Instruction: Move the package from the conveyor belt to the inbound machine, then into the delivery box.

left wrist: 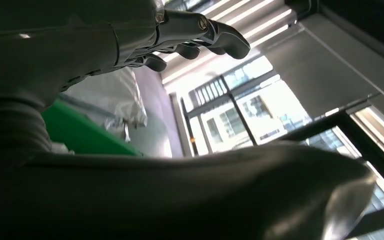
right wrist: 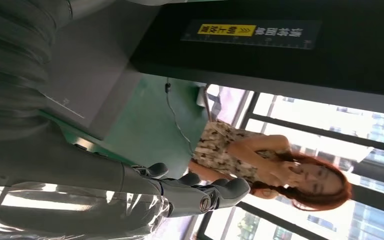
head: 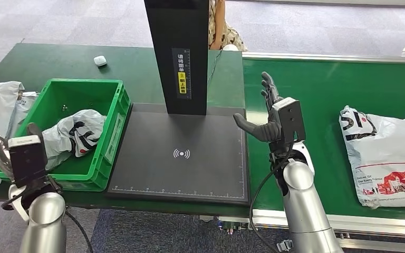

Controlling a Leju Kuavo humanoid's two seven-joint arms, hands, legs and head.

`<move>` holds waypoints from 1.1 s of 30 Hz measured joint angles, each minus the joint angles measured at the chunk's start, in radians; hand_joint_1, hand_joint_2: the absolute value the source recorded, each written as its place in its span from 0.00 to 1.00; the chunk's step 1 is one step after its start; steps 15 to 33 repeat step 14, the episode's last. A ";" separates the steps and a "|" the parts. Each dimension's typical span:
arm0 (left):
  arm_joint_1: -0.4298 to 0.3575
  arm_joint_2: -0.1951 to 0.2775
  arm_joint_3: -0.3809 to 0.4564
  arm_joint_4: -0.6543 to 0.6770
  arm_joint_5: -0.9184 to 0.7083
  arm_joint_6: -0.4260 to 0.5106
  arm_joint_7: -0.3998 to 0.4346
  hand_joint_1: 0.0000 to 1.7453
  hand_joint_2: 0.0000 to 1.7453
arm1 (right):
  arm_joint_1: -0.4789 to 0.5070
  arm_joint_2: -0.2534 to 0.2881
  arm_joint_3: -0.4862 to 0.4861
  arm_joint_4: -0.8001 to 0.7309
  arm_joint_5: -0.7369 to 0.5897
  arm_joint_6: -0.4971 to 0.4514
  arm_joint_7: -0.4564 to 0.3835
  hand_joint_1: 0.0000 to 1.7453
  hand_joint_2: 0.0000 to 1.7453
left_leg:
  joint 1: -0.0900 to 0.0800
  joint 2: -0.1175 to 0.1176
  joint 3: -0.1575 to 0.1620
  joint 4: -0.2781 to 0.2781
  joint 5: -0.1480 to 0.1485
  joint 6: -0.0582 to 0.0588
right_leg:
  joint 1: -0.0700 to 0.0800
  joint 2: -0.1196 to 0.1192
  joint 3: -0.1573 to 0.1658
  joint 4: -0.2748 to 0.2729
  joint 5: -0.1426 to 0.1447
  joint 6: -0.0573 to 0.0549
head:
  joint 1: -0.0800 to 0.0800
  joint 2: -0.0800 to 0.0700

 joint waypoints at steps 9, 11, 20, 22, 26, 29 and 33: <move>0.088 -0.021 -0.060 -0.040 0.552 -0.531 -0.041 0.00 0.00 | 0.043 0.019 0.023 0.073 0.067 0.002 0.085 0.00 1.00 | 0.000 0.000 -0.001 0.000 0.000 0.000 | -0.001 0.001 -0.001 0.000 0.000 0.000 | 0.000 0.000; 0.093 -0.022 -0.062 -0.040 0.552 -0.525 -0.045 0.00 0.00 | 0.044 0.021 0.024 0.081 0.067 0.002 0.085 0.00 1.00 | 0.000 0.000 -0.001 0.000 0.000 0.000 | -0.001 0.000 -0.001 0.000 0.000 0.000 | 0.000 0.000; 0.098 -0.024 -0.064 -0.040 0.552 -0.522 -0.047 0.00 0.00 | 0.045 0.023 0.024 0.090 0.067 0.002 0.086 0.00 1.00 | 0.000 0.000 -0.001 0.000 0.000 0.000 | 0.000 0.000 -0.001 0.000 0.000 0.000 | 0.000 0.000; 0.098 -0.024 -0.064 -0.040 0.552 -0.522 -0.047 0.00 0.00 | 0.045 0.023 0.024 0.090 0.067 0.002 0.086 0.00 1.00 | 0.000 0.000 -0.001 0.000 0.000 0.000 | 0.000 0.000 -0.001 0.000 0.000 0.000 | 0.000 0.000; 0.098 -0.024 -0.064 -0.040 0.552 -0.522 -0.047 0.00 0.00 | 0.045 0.023 0.024 0.090 0.067 0.002 0.086 0.00 1.00 | 0.000 0.000 -0.001 0.000 0.000 0.000 | 0.000 0.000 -0.001 0.000 0.000 0.000 | 0.000 0.000; 0.098 -0.024 -0.064 -0.040 0.552 -0.522 -0.047 0.00 0.00 | 0.045 0.023 0.024 0.090 0.067 0.002 0.086 0.00 1.00 | 0.000 0.000 -0.001 0.000 0.000 0.000 | 0.000 0.000 -0.001 0.000 0.000 0.000 | 0.000 0.000; 0.098 -0.024 -0.064 -0.040 0.552 -0.522 -0.047 0.00 0.00 | 0.045 0.023 0.024 0.090 0.067 0.002 0.086 0.00 1.00 | 0.000 0.000 -0.001 0.000 0.000 0.000 | 0.000 0.000 -0.001 0.000 0.000 0.000 | 0.000 0.000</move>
